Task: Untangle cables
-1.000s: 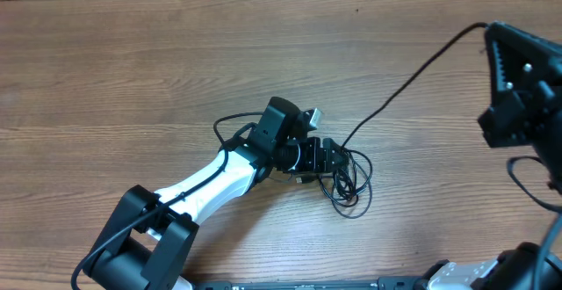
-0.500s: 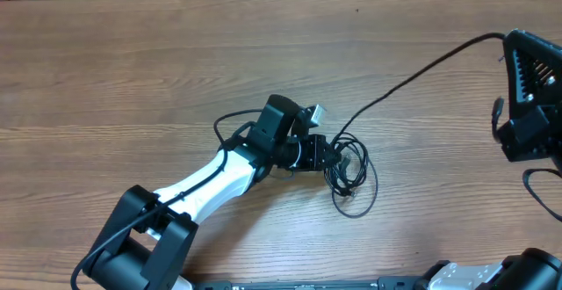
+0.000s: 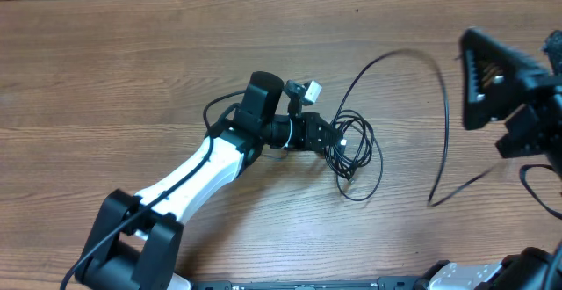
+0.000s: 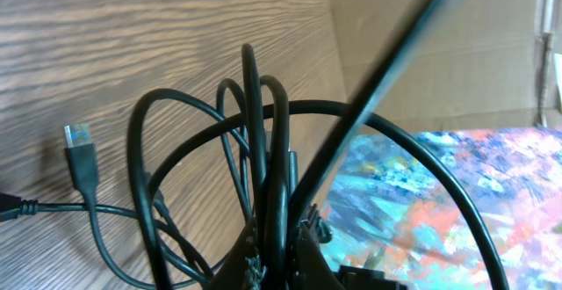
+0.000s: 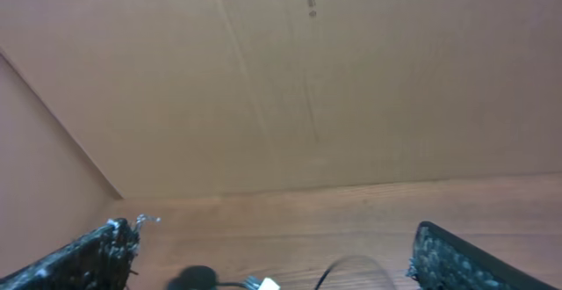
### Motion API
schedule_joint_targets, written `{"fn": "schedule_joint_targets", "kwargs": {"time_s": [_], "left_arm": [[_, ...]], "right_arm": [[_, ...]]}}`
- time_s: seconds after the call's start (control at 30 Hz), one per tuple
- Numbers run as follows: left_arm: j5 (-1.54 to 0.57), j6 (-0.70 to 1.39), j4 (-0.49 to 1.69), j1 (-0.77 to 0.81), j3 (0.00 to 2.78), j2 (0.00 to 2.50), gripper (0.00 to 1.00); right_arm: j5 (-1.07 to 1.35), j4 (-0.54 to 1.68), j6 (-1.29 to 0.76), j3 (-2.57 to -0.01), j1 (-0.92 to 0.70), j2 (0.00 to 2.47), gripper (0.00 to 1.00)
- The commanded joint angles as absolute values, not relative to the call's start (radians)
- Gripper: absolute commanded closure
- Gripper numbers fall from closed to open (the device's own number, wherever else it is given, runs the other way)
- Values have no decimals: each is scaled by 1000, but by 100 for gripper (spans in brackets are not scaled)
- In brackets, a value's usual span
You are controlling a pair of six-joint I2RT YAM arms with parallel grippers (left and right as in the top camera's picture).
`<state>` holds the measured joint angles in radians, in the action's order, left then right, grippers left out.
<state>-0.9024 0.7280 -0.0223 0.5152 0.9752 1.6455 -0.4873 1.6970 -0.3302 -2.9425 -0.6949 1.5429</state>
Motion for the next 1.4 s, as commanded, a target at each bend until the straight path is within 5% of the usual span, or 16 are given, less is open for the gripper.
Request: {"fn": "schedule_joint_targets", "kwargs": {"time_s": [0.0, 0.47, 1.07, 1.13, 1.27, 1.37], "left_arm": [[-943, 689, -23, 502, 1015, 1553, 96], [-794, 685, 61, 194, 1015, 1292, 96], [-779, 889, 97, 191, 1015, 1260, 96], [-796, 900, 98, 191, 1015, 1260, 96], [-832, 903, 97, 191, 1015, 1260, 96], [-851, 903, 97, 191, 1015, 1260, 96]], "right_arm": [[-505, 1694, -302, -2891, -693, 1551, 0], [-228, 1680, -629, -2299, -693, 1535, 0], [58, 1385, -628, -1884, -693, 1552, 1], [58, 1375, -628, -1884, -693, 1555, 15], [58, 1349, -628, -1884, -693, 1555, 75], [59, 1333, -628, -1884, -693, 1555, 94]]}}
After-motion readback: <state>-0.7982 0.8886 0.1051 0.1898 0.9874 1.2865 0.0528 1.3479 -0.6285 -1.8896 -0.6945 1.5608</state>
